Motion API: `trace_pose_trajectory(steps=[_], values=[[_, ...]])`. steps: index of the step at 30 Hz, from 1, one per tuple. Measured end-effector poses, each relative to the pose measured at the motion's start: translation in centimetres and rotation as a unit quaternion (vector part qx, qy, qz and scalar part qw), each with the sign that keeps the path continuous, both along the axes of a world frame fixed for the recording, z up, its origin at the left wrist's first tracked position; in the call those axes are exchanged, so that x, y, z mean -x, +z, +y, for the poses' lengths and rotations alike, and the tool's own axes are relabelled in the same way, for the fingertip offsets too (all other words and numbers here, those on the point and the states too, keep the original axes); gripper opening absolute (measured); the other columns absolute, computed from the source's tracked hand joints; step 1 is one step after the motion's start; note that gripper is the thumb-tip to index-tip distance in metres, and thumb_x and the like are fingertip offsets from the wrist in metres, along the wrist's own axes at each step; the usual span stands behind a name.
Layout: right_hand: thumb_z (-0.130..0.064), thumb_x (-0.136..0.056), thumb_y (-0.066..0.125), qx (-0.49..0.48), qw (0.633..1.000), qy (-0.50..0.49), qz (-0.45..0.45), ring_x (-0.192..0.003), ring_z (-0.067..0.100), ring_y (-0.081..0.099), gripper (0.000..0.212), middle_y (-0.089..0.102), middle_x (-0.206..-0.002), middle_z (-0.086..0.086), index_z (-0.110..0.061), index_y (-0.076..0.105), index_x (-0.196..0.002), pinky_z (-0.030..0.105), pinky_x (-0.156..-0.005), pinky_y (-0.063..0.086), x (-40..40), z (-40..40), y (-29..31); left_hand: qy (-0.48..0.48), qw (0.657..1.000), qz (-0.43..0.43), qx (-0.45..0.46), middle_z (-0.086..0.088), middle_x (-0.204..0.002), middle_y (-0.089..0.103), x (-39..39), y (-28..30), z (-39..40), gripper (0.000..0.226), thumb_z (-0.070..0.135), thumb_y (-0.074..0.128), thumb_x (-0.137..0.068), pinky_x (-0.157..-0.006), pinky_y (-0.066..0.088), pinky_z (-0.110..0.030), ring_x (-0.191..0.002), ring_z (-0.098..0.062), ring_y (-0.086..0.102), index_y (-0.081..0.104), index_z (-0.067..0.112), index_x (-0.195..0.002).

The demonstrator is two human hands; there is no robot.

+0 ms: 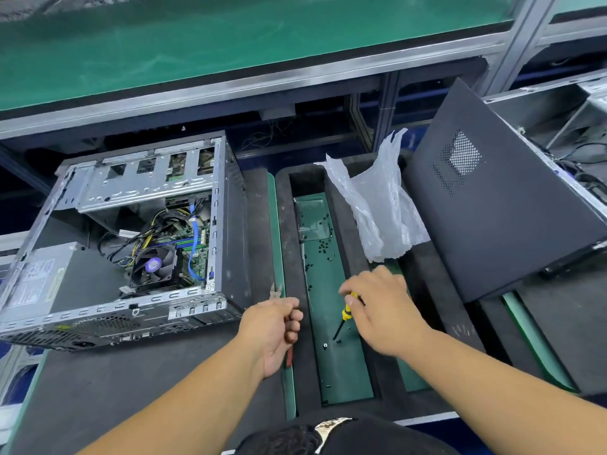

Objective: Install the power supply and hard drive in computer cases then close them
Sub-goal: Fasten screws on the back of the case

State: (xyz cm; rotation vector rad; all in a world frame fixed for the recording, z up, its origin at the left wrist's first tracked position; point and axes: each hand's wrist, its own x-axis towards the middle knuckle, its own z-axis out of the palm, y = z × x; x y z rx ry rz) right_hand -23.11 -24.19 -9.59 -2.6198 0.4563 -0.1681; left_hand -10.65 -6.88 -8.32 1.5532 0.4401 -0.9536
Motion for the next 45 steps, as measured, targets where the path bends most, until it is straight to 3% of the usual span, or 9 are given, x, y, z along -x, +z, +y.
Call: trace_pose_trajectory(steps=[2, 8, 18, 23, 27, 32, 38, 41, 45], values=[[-0.031, -0.099, 0.046, 0.044, 0.997, 0.035, 0.055, -0.102, 0.020, 0.042, 0.024, 0.058, -0.099, -0.016, -0.036, 0.065, -0.114, 0.042, -0.085, 0.034, 0.2, 1.0, -1.2, 0.001, 1.000, 0.006, -0.008, -0.002, -0.058, 0.057, 0.0, 0.2, 0.1, 0.021, 0.004, 0.046, -0.098, -0.045, 0.031, -0.023, -0.048, -0.013, 0.043, 0.065, 0.009, -0.100], [-0.029, -0.101, 0.048, 0.053, 0.996, 0.009, 0.069, -0.104, 0.020, 0.041, 0.024, 0.060, -0.103, -0.015, -0.036, 0.065, -0.115, 0.042, -0.086, 0.031, 0.3, 1.5, -2.3, 0.006, 0.999, 0.040, 0.013, -0.006, -0.062, 0.057, -0.2, 0.1, 1.4, 0.027, 0.003, 0.036, -0.086, -0.048, 0.031, -0.027, -0.050, -0.017, 0.043, 0.063, 0.005, -0.092], [-0.026, -0.099, 0.052, 0.020, 1.000, -0.022, 0.010, -0.100, 0.016, 0.040, 0.018, 0.055, -0.094, -0.020, -0.036, 0.064, -0.109, 0.040, -0.083, 0.031, -0.6, 0.0, 0.2, -0.029, 0.999, 0.030, -0.001, -0.010, -0.068, 0.067, 0.1, -0.5, 1.4, 0.030, 0.017, 0.042, -0.104, -0.045, 0.045, -0.025, -0.051, -0.017, 0.058, 0.067, 0.000, -0.101], [-0.028, -0.097, 0.051, -0.140, 0.980, -0.097, -0.099, -0.098, 0.006, 0.045, 0.018, 0.063, -0.081, -0.018, -0.037, 0.066, -0.100, 0.036, -0.087, 0.037, -1.3, -0.4, 2.4, -0.053, 0.998, 0.013, -0.010, -0.012, -0.072, 0.066, 0.5, -0.5, 0.6, 0.028, 0.023, 0.052, -0.105, -0.050, 0.046, -0.026, -0.052, -0.017, 0.059, 0.065, -0.002, -0.108], [-0.024, -0.101, 0.055, -0.286, 0.936, -0.150, -0.143, -0.095, 0.007, 0.052, 0.024, 0.063, -0.085, -0.007, -0.044, 0.067, -0.094, 0.017, -0.072, 0.039, -2.1, 0.0, 3.6, -0.066, 0.995, 0.061, 0.044, -0.012, -0.076, 0.069, 0.4, 0.0, 0.3, 0.032, 0.028, 0.053, -0.106, -0.048, 0.043, -0.024, -0.055, -0.016, 0.059, 0.068, 0.000, -0.109], [-0.021, -0.103, 0.053, -0.341, 0.908, -0.193, -0.147, -0.054, 0.004, 0.044, 0.025, 0.055, -0.080, -0.004, -0.038, 0.069, -0.093, 0.017, -0.053, 0.036, -2.1, -0.2, 3.7, -0.075, 0.987, 0.102, 0.095, -0.007, -0.071, 0.065, 0.6, 0.2, 0.1, 0.031, 0.023, 0.050, -0.106, -0.048, 0.039, -0.022, -0.055, -0.014, 0.053, 0.072, 0.002, -0.099], [-0.019, -0.104, 0.052, -0.407, 0.869, -0.225, -0.166, -0.042, 0.007, 0.032, 0.026, 0.053, -0.054, -0.008, -0.035, 0.070, -0.094, 0.019, -0.039, 0.030, -1.3, -0.5, 3.0, -0.037, 0.993, 0.061, 0.095, -0.005, -0.068, 0.062, 0.5, 0.0, 0.3, 0.021, 0.011, 0.053, -0.105, -0.046, 0.038, -0.020, -0.054, -0.012, 0.048, 0.071, 0.002, -0.098], [-0.019, -0.103, 0.054, -0.361, 0.889, -0.220, -0.174, -0.049, 0.004, 0.043, 0.026, 0.062, -0.066, -0.014, -0.037, 0.069, -0.093, 0.012, -0.045, 0.036, -0.7, -0.9, 2.3, -0.012, 0.999, 0.007, 0.035, -0.002, -0.062, 0.060, 0.2, -0.3, 0.7, 0.021, 0.007, 0.050, -0.104, -0.045, 0.034, -0.020, -0.051, -0.011, 0.044, 0.071, 0.003, -0.103], [-0.023, -0.097, 0.055, -0.190, 0.978, -0.072, -0.056, -0.093, 0.001, 0.051, 0.020, 0.063, -0.083, -0.023, -0.039, 0.067, -0.096, 0.013, -0.079, 0.039, 0.3, 0.0, 0.6, 0.029, 0.999, 0.010, 0.023, -0.002, -0.058, 0.058, -0.4, -0.5, 1.1, 0.028, 0.007, 0.041, -0.104, -0.045, 0.031, -0.024, -0.049, -0.013, 0.043, 0.069, 0.007, -0.110]])
